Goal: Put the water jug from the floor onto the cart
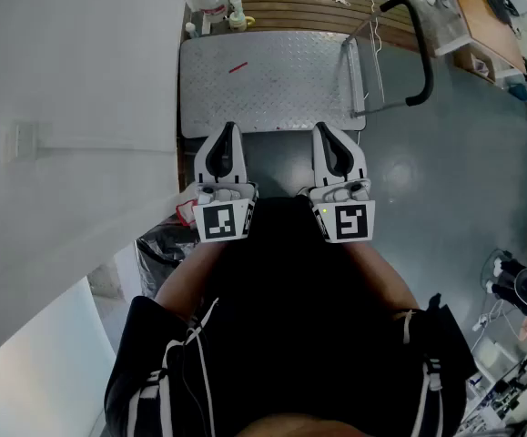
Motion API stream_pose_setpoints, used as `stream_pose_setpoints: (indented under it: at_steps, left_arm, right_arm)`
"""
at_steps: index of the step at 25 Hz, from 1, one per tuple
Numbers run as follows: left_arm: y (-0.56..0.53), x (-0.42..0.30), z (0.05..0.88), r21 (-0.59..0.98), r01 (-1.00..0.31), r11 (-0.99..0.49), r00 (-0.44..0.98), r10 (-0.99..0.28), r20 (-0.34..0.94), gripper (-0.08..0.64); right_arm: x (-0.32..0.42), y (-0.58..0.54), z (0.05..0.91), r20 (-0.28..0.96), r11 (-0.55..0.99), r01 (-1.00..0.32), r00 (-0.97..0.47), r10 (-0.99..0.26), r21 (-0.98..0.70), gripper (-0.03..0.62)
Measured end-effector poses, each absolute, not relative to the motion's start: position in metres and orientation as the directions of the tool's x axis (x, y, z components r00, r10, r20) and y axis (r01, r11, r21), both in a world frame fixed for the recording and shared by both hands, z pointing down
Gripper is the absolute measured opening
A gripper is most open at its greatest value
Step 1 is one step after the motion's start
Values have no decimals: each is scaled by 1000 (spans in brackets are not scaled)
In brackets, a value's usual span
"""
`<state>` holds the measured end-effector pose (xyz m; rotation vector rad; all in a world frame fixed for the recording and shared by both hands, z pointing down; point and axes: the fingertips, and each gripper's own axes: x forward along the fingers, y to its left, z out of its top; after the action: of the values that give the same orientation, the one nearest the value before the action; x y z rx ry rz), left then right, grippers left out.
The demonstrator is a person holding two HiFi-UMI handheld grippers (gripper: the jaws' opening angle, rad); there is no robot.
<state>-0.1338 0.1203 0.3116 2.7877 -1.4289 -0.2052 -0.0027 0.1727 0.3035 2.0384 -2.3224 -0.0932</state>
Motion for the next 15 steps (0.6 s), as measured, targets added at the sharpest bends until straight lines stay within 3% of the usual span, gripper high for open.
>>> stream_pose_setpoints:
  at_steps: [15]
  left_arm:
    - [141, -158, 338, 71, -876, -477, 477, -879, -15, 18]
  right_arm:
    - [23, 201, 317, 40, 181, -983, -180, -983, 23, 18]
